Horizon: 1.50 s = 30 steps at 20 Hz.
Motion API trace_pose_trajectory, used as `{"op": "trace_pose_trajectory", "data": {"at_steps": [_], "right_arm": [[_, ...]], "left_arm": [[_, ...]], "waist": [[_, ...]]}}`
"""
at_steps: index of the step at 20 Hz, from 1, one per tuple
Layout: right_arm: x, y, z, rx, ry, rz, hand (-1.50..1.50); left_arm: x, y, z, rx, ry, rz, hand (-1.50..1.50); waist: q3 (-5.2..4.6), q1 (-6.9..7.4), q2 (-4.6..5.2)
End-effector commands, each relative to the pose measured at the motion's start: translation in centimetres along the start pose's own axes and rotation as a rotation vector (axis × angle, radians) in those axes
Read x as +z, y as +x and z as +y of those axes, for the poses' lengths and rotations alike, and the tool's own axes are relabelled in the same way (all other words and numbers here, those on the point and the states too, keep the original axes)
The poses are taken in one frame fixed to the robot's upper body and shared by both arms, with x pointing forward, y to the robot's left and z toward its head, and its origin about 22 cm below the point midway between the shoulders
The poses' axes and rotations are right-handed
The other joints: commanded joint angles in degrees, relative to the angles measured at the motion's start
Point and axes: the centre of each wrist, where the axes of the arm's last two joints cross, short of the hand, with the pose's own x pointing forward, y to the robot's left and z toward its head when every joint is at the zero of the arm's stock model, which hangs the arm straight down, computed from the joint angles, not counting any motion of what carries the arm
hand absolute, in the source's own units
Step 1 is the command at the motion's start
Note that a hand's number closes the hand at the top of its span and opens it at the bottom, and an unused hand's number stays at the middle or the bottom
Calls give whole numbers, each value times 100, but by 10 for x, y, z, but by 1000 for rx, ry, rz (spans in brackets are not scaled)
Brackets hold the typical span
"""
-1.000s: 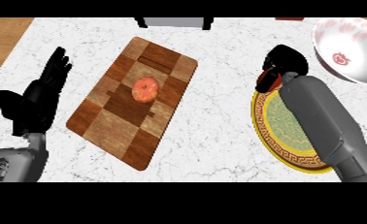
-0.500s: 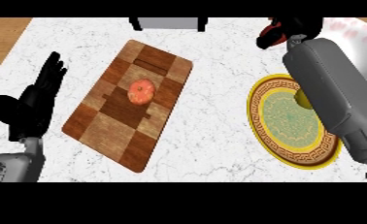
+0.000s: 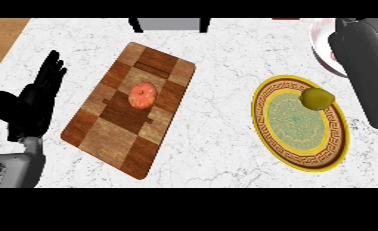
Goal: Pick the bell pepper from the plate and place it in the bowl
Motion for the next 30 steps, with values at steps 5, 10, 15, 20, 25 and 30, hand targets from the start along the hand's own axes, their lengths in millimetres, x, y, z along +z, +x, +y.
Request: {"op": "trace_pose_trajectory", "data": {"at_steps": [5,10,15,20,25,30], "right_arm": [[-32,-72,-12,-116,-34,54,150],[-47,-128,13,-125,-8,93,150],[-56,-148,19,-140,-16,88,150],[-62,-177,13,-153,-36,109,150],[-52,-223,24,14,167,326,150],[-56,-231,14,-65,262,302,-150]], "left_arm": [[3,-6,2,-1,0,0,0],[4,-7,-9,-13,-16,-27,0],[-5,4,-1,-4,-27,-21,0],[2,1,0,-5,-46,-28,0],[-4,25,-22,6,-55,-64,0],[-3,2,-17,10,-61,-65,0]], "waist": [[6,30,29],[12,138,81],[14,206,103],[19,300,128],[33,403,192],[30,399,221]]}}
